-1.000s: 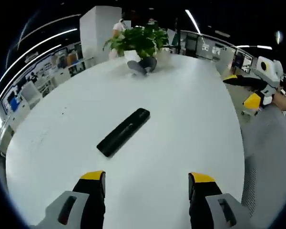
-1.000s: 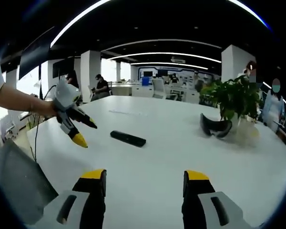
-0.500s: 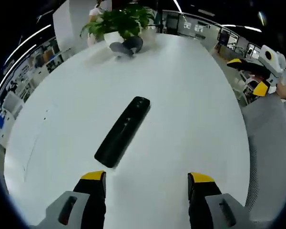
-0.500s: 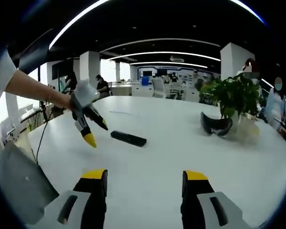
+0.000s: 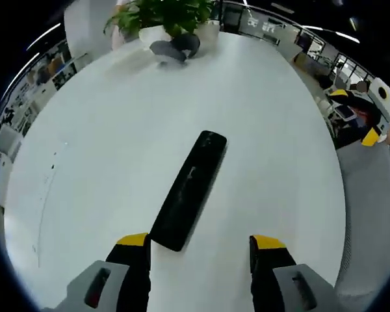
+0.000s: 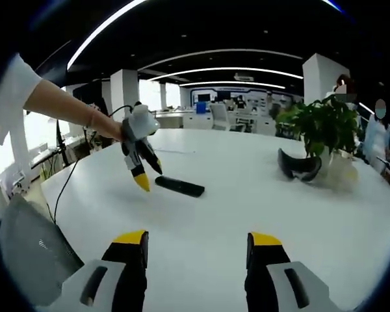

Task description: Press the specified remote control buttons in sequence, fully releasing each button before pressing the next.

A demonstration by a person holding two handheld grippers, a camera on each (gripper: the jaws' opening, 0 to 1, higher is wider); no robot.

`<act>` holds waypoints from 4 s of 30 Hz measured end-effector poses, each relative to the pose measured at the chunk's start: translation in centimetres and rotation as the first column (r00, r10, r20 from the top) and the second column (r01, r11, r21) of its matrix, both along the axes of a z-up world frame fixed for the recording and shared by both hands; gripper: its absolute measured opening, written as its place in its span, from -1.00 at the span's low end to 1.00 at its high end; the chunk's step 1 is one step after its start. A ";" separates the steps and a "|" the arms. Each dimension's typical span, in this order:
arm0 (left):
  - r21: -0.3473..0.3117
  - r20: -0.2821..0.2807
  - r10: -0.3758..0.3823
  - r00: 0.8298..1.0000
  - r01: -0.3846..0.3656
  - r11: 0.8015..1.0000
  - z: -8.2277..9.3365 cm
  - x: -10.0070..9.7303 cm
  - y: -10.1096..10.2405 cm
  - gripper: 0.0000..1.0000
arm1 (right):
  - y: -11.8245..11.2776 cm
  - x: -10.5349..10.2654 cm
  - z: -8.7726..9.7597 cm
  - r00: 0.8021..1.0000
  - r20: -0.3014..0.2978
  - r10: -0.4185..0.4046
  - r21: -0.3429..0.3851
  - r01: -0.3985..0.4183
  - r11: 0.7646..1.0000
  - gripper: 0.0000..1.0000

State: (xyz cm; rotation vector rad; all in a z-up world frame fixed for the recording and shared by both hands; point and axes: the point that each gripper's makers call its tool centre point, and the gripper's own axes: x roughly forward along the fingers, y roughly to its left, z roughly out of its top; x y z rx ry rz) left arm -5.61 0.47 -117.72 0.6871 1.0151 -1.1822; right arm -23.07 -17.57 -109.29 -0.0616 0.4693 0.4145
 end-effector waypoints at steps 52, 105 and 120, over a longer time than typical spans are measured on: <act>-0.005 0.075 -0.222 0.972 0.223 0.975 -1.6 -5.7 -0.5 -0.54 | 0.7 -0.3 -0.3 0.999 -0.031 0.035 0.038 -0.034 0.999 0.01; -0.005 0.089 -0.274 0.958 0.276 0.961 -1.7 -11.0 -0.1 -0.53 | 1.3 -0.7 -0.9 0.995 -0.065 0.072 0.049 -0.069 0.996 -0.09; 0.001 0.076 -0.248 0.966 0.249 0.969 -1.7 -13.3 0.0 -0.52 | 1.6 -0.9 -1.2 0.993 -0.079 0.092 0.041 -0.089 0.995 -0.11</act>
